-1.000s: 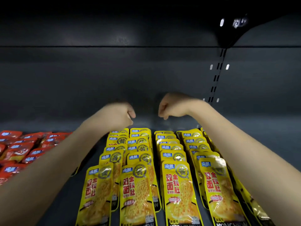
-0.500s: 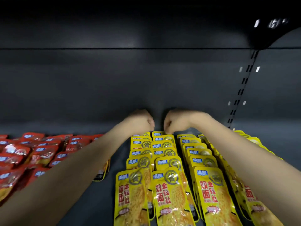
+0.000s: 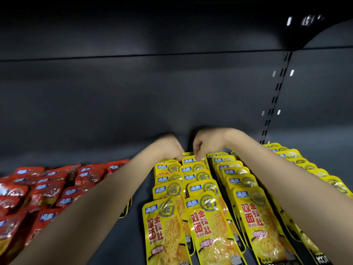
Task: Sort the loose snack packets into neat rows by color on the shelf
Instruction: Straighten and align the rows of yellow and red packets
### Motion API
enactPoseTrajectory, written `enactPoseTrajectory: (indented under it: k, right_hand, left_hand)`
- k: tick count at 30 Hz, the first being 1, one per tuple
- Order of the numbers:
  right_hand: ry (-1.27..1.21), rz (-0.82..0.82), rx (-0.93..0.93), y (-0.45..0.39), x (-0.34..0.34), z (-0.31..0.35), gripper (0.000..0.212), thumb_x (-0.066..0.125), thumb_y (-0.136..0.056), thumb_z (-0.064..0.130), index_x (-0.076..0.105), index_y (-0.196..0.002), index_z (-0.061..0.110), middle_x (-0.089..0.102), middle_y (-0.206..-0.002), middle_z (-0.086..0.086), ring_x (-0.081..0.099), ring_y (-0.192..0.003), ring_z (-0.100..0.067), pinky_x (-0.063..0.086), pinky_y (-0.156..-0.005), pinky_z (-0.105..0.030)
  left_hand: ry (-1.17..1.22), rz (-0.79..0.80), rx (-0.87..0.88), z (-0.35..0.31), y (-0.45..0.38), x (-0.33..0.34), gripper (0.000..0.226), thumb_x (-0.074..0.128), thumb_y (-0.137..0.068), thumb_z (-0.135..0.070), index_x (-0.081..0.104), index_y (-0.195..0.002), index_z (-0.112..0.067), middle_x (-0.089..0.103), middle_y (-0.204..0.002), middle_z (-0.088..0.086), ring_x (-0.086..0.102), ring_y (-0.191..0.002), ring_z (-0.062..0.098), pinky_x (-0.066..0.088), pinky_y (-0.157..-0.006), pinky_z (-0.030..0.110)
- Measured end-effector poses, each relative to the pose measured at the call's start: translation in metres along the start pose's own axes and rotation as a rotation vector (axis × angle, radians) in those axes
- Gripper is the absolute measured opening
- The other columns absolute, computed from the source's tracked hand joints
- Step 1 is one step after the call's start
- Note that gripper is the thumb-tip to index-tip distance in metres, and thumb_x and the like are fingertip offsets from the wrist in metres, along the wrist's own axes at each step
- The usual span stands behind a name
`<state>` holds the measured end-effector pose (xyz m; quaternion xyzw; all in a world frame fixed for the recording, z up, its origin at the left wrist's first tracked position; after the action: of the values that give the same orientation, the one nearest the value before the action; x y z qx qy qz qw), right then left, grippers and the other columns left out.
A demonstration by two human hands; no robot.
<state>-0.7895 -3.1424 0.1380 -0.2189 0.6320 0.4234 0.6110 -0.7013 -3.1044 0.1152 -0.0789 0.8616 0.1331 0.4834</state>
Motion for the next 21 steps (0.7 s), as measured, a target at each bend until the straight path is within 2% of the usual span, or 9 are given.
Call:
enactPoseTrajectory:
  k: [2,6,10,14,18,21]
  right_hand:
    - [-0.017,-0.007,0.002,0.001,0.0,-0.003,0.025,0.068,-0.085,0.027,0.069,-0.105,0.014,0.059,-0.088,0.007,0.053,-0.085,-0.012,0.04,-0.065,-0.02]
    - [-0.039,-0.038,0.019,0.002,-0.002,-0.006,0.025,0.068,-0.084,0.027,0.07,-0.105,0.014,0.06,-0.091,0.006,0.054,-0.087,-0.013,0.04,-0.075,-0.022]
    - [-0.059,-0.05,0.011,0.0,-0.003,-0.005,0.023,0.068,-0.084,0.025,0.07,-0.104,0.014,0.061,-0.091,0.005,0.054,-0.086,-0.011,0.041,-0.069,-0.022]
    - [-0.065,-0.063,0.015,-0.003,-0.003,-0.006,0.023,0.07,-0.083,0.026,0.071,-0.103,0.015,0.063,-0.092,0.004,0.054,-0.086,-0.011,0.041,-0.071,-0.022]
    - [-0.097,-0.064,0.035,-0.003,-0.002,-0.01,0.024,0.07,-0.082,0.028,0.071,-0.102,0.015,0.068,-0.098,0.001,0.056,-0.085,-0.013,0.042,-0.071,-0.022]
    - [-0.108,-0.1,0.047,0.0,-0.004,-0.013,0.027,0.07,-0.082,0.032,0.071,-0.101,0.014,0.067,-0.096,-0.001,0.056,-0.084,-0.014,0.042,-0.072,-0.025]
  left_hand:
    - [0.023,-0.02,-0.017,0.0,-0.001,-0.001,0.027,0.076,-0.078,-0.015,0.072,-0.104,-0.009,0.072,-0.103,0.009,0.06,-0.08,0.015,0.051,-0.08,0.028]
    - [0.034,-0.069,-0.044,-0.002,-0.002,-0.005,0.024,0.075,-0.078,-0.015,0.073,-0.102,-0.012,0.072,-0.1,0.008,0.061,-0.078,0.016,0.052,-0.079,0.029]
    - [0.028,-0.087,-0.07,0.001,-0.003,-0.006,0.026,0.077,-0.076,-0.015,0.074,-0.102,-0.012,0.072,-0.101,0.007,0.061,-0.079,0.015,0.052,-0.077,0.027]
    - [0.02,-0.079,-0.072,0.002,-0.004,-0.006,0.024,0.077,-0.077,-0.016,0.074,-0.1,-0.011,0.073,-0.099,0.008,0.061,-0.08,0.015,0.052,-0.079,0.028]
    - [-0.085,-0.069,-0.062,0.0,-0.001,-0.008,0.014,0.07,-0.082,-0.023,0.075,-0.092,-0.014,0.072,-0.097,0.009,0.06,-0.08,0.018,0.052,-0.084,0.032]
    - [-0.167,-0.161,-0.057,-0.003,0.005,-0.02,0.015,0.07,-0.081,-0.03,0.071,-0.081,-0.015,0.071,-0.094,0.006,0.067,-0.088,0.022,0.054,-0.079,0.033]
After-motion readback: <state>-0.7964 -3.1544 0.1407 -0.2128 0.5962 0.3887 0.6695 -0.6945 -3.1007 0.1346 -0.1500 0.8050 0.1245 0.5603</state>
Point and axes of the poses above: each hand's wrist, its own y-axis away from the middle knuckle, its own x-axis out of the palm, z = x × y, the point moved 8 cm from there along -y, towards the middle knuckle
